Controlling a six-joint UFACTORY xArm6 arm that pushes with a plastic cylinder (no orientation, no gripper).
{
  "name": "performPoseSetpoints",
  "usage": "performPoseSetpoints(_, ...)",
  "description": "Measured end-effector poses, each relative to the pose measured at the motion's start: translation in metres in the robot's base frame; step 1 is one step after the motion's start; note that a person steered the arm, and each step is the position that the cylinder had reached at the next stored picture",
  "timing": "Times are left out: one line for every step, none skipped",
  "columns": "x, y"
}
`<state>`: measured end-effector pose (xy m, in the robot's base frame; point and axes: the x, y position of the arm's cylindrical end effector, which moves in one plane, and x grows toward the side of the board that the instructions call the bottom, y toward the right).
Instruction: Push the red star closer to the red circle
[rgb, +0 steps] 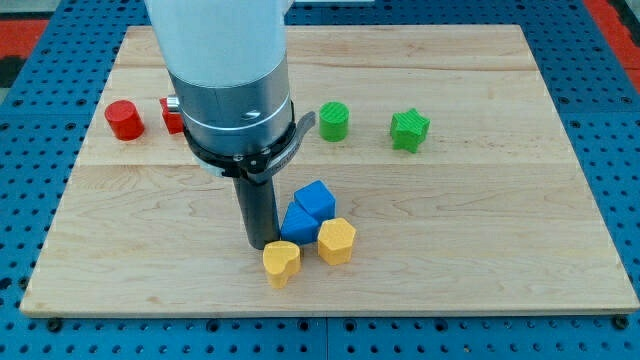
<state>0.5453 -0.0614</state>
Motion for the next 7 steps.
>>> performPoseSetpoints(0.000, 0.000)
performPoseSetpoints(-0.001, 0.000)
performPoseSetpoints(-0.004, 0.000)
performPoseSetpoints(-0.010, 0.000)
performPoseSetpoints(-0.020, 0.000)
performPoseSetpoints(-0.035, 0.000)
performPoseSetpoints(-0.047, 0.000)
